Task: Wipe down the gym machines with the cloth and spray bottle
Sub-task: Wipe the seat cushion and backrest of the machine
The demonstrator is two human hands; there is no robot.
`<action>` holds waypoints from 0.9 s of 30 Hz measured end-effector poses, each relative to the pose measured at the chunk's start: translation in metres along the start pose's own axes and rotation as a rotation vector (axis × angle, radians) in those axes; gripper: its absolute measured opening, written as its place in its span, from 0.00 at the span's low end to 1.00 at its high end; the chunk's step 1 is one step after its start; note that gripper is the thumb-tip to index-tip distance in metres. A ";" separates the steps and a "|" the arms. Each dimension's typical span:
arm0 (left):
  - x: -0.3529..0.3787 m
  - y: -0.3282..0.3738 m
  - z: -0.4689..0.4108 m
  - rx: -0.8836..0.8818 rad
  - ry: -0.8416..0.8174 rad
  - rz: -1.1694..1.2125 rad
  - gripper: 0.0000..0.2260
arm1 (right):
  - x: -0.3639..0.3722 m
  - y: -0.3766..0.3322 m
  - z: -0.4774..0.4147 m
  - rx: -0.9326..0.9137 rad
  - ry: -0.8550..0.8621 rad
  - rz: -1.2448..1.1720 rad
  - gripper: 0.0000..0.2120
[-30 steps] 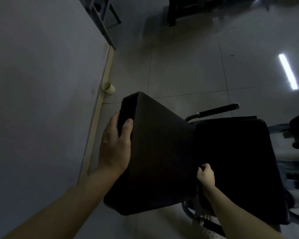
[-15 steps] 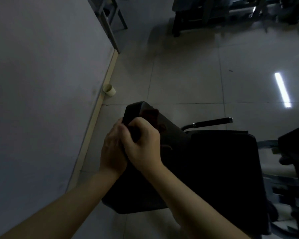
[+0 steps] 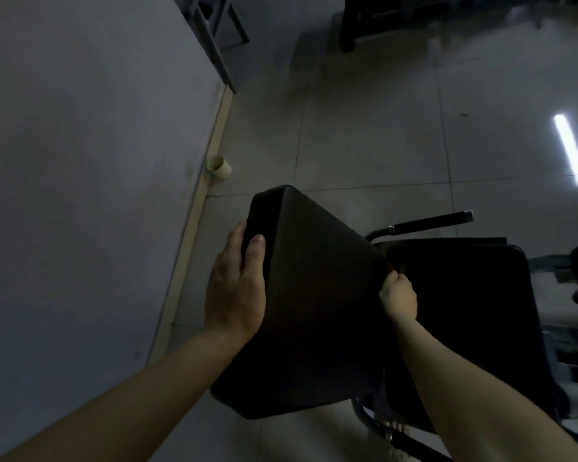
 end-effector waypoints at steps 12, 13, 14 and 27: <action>-0.004 0.005 0.004 0.062 0.001 0.015 0.21 | 0.023 -0.176 0.190 -0.951 -0.267 -0.292 0.14; -0.005 0.006 0.004 0.064 0.001 0.026 0.20 | 0.026 -0.181 0.185 -1.015 -0.239 -0.245 0.14; -0.004 0.004 0.003 0.049 0.003 0.037 0.21 | 0.028 -0.183 0.175 -1.033 -0.215 -0.244 0.13; 0.001 0.000 -0.002 0.011 -0.003 0.006 0.29 | 0.010 -0.016 -0.035 -0.084 -0.034 -0.005 0.14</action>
Point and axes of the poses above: each hand's wrist, its own z-axis away from the middle knuckle, its own x-axis out of the palm, y = z × x, the point moved 1 cm from there along -z, towards the middle knuckle, and after that the axes turned 15 degrees about -z, right-handed, at the moved point
